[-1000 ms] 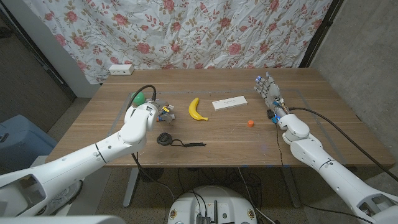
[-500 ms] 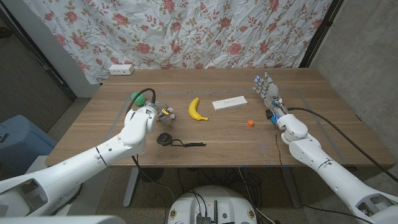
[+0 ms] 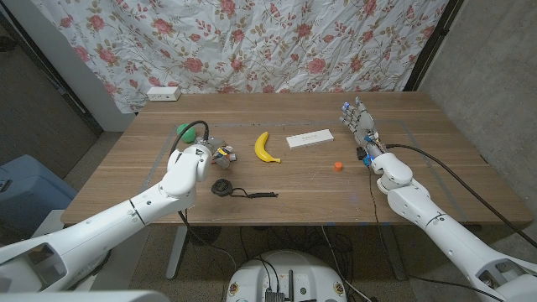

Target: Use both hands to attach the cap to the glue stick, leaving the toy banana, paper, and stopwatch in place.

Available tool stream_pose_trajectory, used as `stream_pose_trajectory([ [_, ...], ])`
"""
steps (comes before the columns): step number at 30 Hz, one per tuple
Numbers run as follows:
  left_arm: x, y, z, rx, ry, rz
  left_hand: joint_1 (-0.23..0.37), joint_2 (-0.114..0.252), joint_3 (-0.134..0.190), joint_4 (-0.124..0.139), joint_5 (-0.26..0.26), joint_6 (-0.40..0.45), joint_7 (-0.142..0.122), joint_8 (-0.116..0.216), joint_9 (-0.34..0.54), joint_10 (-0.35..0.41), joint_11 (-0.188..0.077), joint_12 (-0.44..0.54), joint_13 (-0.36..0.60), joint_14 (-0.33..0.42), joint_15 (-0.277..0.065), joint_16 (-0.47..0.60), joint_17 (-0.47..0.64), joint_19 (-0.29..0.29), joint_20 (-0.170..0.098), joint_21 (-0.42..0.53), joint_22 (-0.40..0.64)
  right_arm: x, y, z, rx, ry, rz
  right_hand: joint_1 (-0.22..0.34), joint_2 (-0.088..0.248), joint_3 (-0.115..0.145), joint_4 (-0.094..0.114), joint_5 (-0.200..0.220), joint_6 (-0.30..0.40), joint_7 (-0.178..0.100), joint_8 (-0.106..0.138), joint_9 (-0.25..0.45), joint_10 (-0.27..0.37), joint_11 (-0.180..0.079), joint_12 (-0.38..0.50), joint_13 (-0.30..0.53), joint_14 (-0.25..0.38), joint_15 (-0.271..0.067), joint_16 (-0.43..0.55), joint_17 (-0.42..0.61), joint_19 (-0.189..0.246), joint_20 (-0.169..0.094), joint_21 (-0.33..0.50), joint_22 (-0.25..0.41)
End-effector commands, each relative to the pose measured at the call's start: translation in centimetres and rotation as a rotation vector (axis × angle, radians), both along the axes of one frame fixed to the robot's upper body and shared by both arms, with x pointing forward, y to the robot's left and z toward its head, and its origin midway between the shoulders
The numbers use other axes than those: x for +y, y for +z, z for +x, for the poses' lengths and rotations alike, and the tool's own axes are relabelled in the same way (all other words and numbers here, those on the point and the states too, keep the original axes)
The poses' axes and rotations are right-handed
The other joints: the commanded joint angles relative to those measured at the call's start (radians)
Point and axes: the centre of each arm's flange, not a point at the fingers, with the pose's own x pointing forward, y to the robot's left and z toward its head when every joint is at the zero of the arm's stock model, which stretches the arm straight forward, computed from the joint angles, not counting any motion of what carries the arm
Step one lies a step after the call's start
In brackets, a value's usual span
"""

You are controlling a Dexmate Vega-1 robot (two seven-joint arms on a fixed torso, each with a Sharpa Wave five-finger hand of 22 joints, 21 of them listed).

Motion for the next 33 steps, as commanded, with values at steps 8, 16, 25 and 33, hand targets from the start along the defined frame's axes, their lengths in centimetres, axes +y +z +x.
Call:
stream_pose_trajectory([
  [8, 0.28, -0.17, 0.55, -0.043, -0.011, -0.029, 0.054, 0.037, -0.035, 0.003, 0.004, 0.115, 0.004, 0.022, 0.006, 0.13, -0.001, 0.001, 0.002, 0.074, -0.091, 0.006, 0.003, 0.036, -0.003, 0.008, 0.003, 0.45, 0.53, 0.58, -0.003, -0.007, -0.009, 0.005, 0.004, 0.015, -0.002, 0.003, 0.027, -0.01, 0.011, 0.002, 0.006, -0.003, 0.002, 0.002, 0.009, 0.0, 0.002, 0.0, 0.014, 0.003, 0.006, 0.002],
  [16, 0.36, -0.38, 0.69, -0.051, -0.027, -0.08, 0.079, 0.046, -0.063, 0.003, 0.004, 0.224, 0.004, 0.037, 0.007, 0.187, -0.004, -0.006, 0.002, 0.109, -0.107, 0.004, 0.002, 0.056, -0.007, 0.008, 0.003, 0.61, 0.57, 0.61, -0.001, -0.006, -0.009, 0.008, 0.005, 0.019, -0.006, 0.003, 0.034, -0.013, 0.012, 0.002, 0.007, -0.002, 0.003, 0.002, 0.01, -0.001, 0.002, -0.001, 0.015, 0.003, 0.006, 0.002],
  [25, 0.36, -0.23, 0.56, -0.076, -0.023, -0.099, 0.115, 0.055, -0.096, 0.002, 0.004, 0.349, 0.003, 0.041, 0.008, 0.28, -0.005, -0.008, 0.002, 0.156, -0.121, 0.001, 0.002, 0.086, -0.016, 0.008, 0.003, 0.77, 0.51, 0.51, 0.0, -0.011, -0.005, 0.009, 0.006, 0.023, -0.008, 0.003, 0.042, -0.016, 0.012, 0.003, 0.009, -0.003, 0.003, 0.002, 0.011, -0.001, 0.002, -0.002, 0.017, 0.002, 0.006, 0.002],
  [33, 0.43, -0.4, 0.62, -0.091, -0.023, -0.118, 0.142, 0.061, -0.116, 0.003, 0.004, 0.444, 0.001, 0.041, 0.008, 0.341, -0.007, -0.006, 0.003, 0.196, -0.119, 0.003, 0.002, 0.119, -0.02, 0.01, 0.002, 0.95, 0.57, 0.34, -0.002, -0.017, -0.009, 0.014, 0.009, 0.028, -0.012, 0.003, 0.049, -0.017, 0.012, 0.003, 0.008, -0.004, 0.003, 0.002, 0.014, -0.003, 0.002, -0.003, 0.018, -0.001, 0.006, 0.002],
])
